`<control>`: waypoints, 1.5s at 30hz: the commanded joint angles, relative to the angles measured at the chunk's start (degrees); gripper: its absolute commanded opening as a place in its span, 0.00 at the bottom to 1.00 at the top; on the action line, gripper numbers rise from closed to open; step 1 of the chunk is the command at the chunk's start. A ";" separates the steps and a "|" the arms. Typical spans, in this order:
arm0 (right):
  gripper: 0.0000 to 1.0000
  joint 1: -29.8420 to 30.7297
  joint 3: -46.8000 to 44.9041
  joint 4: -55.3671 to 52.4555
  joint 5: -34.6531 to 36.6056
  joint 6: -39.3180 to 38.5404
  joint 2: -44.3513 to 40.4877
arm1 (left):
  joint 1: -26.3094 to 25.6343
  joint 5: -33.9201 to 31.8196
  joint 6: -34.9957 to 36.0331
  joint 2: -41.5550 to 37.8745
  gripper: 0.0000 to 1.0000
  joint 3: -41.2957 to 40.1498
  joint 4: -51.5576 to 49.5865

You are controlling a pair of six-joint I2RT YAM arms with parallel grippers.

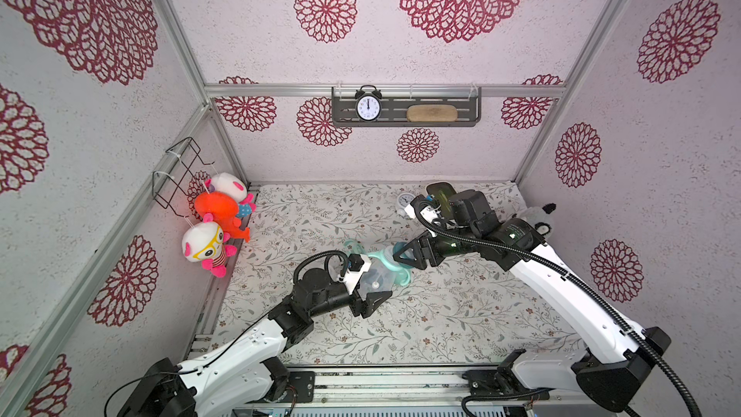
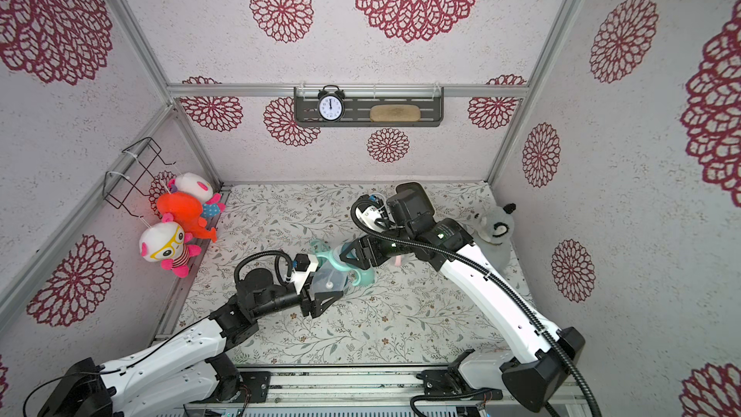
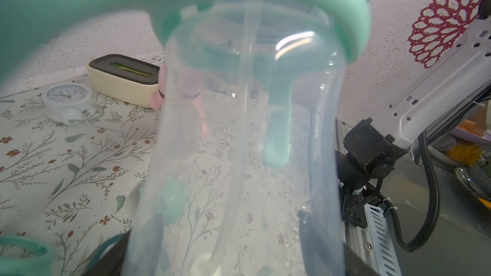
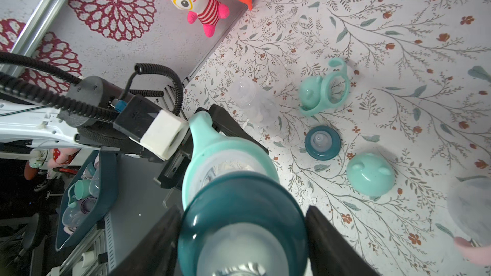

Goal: Assemble the baby bottles
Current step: Close the nipple on the baby bottle.

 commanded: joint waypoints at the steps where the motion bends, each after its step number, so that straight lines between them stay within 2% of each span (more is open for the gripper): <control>1: 0.52 -0.20 2.04 -1.87 -2.96 -1.59 0.08 | -1.12 -0.85 2.10 -0.29 0.00 1.96 1.73; 7: 0.52 -0.18 3.06 -3.15 -4.66 -1.92 1.35 | -3.18 -4.12 5.09 -0.28 0.00 2.72 -1.28; 19: 0.52 -0.18 4.42 -7.52 -5.50 -3.48 4.45 | -5.58 -10.62 8.40 -2.24 0.00 1.33 -1.06; 28: 0.51 1.06 2.27 -6.25 -3.87 1.46 4.57 | -5.86 -14.75 6.94 -0.87 0.00 1.24 1.78; 33: 0.51 2.09 0.21 -4.54 -4.12 6.52 4.64 | -6.89 -16.99 8.06 1.20 0.00 0.85 5.84; 36: 0.48 2.10 -1.90 -1.44 -3.29 13.99 4.73 | -7.93 -20.37 9.32 2.46 0.00 1.27 5.84; 41: 0.47 2.36 -0.80 -4.51 3.94 25.25 4.62 | -9.03 -24.52 10.11 2.94 0.00 1.52 5.65; 45: 0.47 2.19 -2.24 -3.74 4.51 36.93 3.62 | -9.55 -25.83 10.85 4.03 0.00 2.33 4.68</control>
